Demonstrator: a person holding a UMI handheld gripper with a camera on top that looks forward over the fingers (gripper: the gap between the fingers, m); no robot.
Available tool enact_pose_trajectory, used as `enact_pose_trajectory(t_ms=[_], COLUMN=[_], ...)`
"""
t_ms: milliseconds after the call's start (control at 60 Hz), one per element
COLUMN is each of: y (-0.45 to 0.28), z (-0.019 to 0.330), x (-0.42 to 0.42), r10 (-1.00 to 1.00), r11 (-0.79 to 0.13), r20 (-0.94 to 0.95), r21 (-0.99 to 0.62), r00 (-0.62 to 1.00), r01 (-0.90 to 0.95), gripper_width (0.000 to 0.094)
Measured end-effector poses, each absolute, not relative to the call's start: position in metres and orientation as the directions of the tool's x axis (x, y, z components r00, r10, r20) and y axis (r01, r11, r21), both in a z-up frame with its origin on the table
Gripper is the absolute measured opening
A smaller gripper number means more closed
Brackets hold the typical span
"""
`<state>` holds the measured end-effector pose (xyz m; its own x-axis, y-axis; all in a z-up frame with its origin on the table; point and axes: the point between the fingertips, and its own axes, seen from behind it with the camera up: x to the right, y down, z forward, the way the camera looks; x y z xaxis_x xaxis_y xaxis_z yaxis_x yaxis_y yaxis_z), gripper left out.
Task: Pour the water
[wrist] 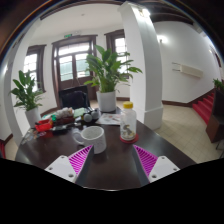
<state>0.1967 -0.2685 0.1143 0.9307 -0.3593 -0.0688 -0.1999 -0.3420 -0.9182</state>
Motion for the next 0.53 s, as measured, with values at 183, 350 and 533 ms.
enact_pose_trajectory(t_ms=[183, 350, 533], y=[-0.279, -0.283, -0.279], z=[0.133, 0.137, 0.138], x=[0.147, 0.109, 0.081], r10=[-0.296, -0.249, -0.195], r11=[-0.33, -0.338, -0.339], r20=[-0.089, -0.067, -0.058], r21=[-0.925, -0.929, -0.933], r00=[0.951, 0.966, 0.979], r01=[-0.189, -0.151, -0.123], gripper_width=[0.0766, 0.0765, 0.0764])
